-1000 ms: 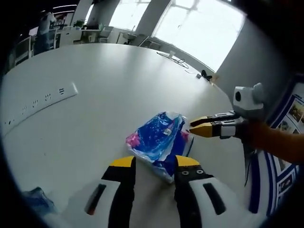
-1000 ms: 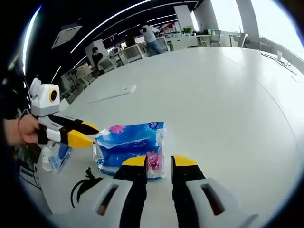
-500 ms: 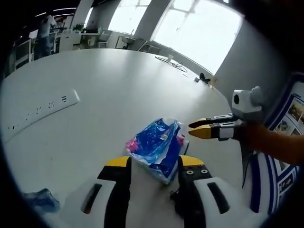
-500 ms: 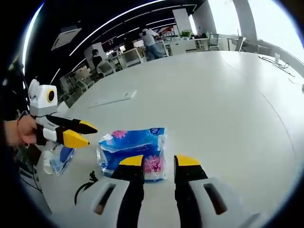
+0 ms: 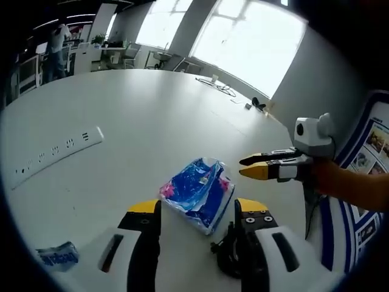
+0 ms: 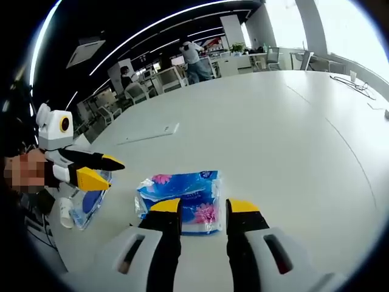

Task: Arrange the tabletop items into an orderly group along one side of the table until the central work area is clear of visible clutter.

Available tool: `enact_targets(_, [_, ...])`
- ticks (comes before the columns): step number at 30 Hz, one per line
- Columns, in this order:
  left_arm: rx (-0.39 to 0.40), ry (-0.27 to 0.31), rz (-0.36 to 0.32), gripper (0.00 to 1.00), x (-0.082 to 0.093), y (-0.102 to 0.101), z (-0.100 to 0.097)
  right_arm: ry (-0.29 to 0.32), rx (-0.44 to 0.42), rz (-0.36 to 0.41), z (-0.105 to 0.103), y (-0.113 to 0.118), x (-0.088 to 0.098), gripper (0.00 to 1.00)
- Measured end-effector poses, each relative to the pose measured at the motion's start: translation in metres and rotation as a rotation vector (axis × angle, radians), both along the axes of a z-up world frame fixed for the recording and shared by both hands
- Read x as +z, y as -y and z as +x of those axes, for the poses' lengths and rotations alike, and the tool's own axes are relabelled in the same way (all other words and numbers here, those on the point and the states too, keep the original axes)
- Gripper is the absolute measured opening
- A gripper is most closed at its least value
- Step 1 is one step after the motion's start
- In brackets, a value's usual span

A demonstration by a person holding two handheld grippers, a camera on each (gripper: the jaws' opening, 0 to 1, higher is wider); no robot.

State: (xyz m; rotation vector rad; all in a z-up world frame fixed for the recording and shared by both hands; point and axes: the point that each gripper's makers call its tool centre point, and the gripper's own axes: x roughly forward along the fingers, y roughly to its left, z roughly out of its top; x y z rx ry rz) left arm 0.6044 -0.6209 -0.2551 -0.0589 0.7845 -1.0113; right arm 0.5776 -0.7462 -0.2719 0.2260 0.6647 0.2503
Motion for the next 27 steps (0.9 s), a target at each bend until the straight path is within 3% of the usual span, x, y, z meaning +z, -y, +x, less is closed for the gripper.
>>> enact_targets(14, [0.003,0.034,-0.046,0.54,0.035,-0.014,-0.004,0.037,-0.004,0.016,-0.006,-0.015,0.025,0.3])
enact_targets(27, [0.007,0.088,-0.085,0.57,0.07,-0.042,-0.013,0.085,0.028,0.056,-0.016,-0.05,0.057,0.31])
